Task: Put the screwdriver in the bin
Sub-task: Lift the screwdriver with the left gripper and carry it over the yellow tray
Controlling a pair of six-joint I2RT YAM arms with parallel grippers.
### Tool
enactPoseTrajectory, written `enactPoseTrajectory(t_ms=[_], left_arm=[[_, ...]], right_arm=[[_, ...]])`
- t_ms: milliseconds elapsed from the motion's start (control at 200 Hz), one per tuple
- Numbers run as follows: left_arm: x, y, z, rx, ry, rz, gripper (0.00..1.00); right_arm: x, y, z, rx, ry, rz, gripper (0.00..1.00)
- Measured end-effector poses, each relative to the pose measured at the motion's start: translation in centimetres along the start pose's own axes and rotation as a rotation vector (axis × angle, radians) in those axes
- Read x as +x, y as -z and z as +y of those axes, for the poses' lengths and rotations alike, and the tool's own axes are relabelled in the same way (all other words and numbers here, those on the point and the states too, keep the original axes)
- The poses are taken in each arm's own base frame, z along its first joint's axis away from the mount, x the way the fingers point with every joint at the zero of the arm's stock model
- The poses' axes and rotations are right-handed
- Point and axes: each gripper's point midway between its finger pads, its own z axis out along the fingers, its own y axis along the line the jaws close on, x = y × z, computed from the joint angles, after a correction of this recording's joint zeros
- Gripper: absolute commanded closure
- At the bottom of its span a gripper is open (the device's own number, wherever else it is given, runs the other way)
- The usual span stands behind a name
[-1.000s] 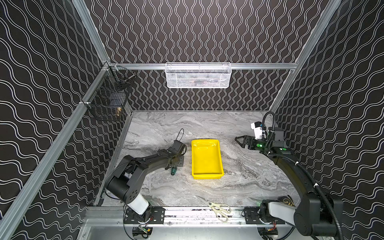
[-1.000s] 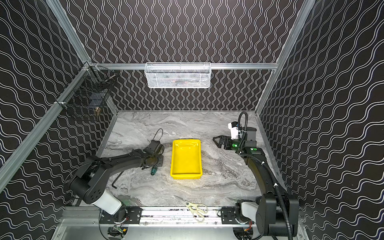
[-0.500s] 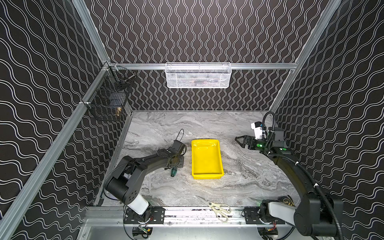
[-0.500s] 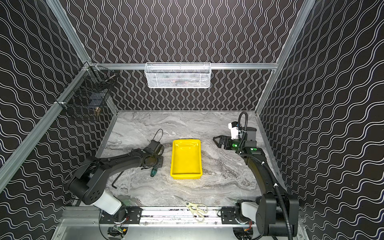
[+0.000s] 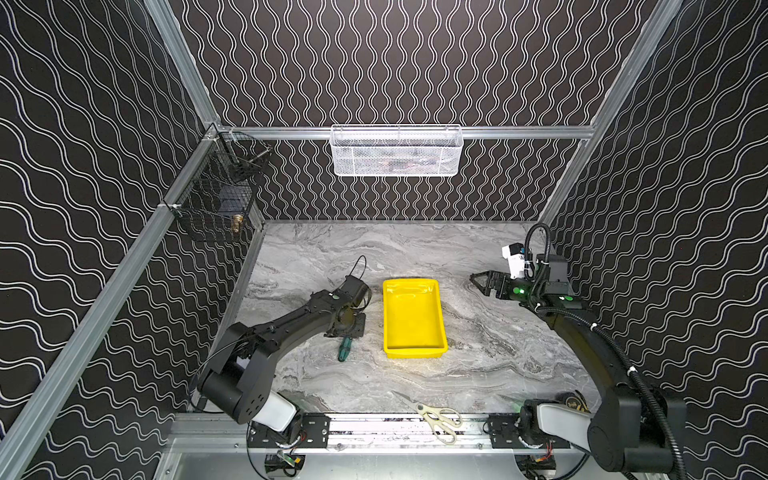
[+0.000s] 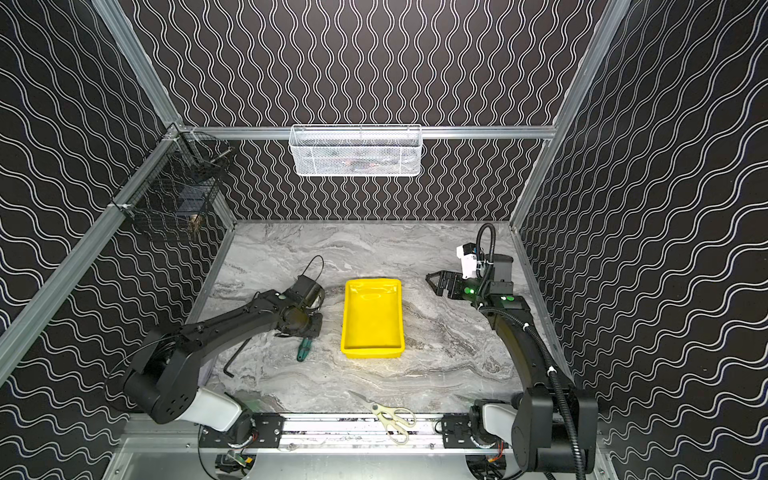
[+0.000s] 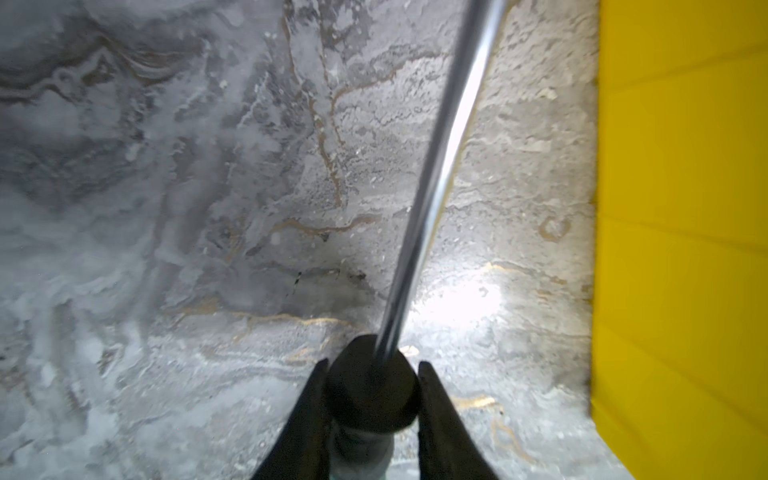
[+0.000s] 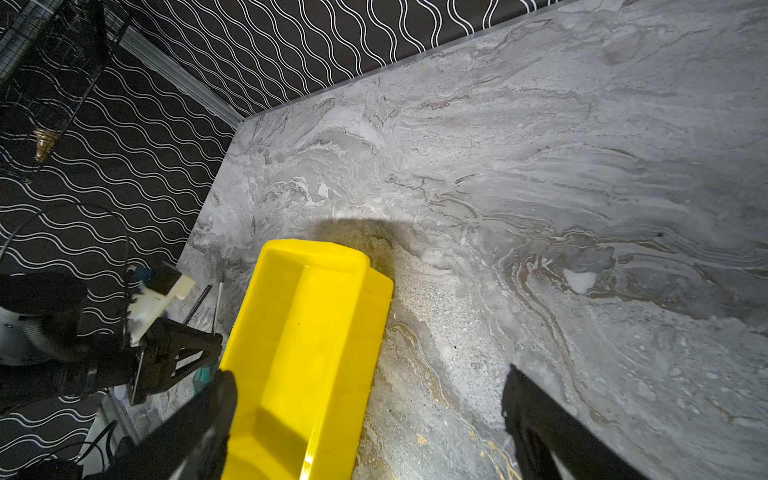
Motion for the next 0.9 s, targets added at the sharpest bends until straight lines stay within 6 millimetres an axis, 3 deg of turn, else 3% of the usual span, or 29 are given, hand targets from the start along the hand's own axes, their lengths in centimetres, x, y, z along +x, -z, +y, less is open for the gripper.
enactPoseTrajectory(t_ms=[591, 901], left_arm=[[-1.5, 4.9, -1.4, 0.044, -0.035, -0.012, 1.0], [-3.5, 8.2, -4.6, 0.109, -0.095, -0.062, 1.0]], right_arm=[[0.0, -0.1, -0.1, 0.0, -0.002, 0.003, 0.0], [-0.1, -0.1, -0.1, 0.002, -0.005, 0.007, 0.0]])
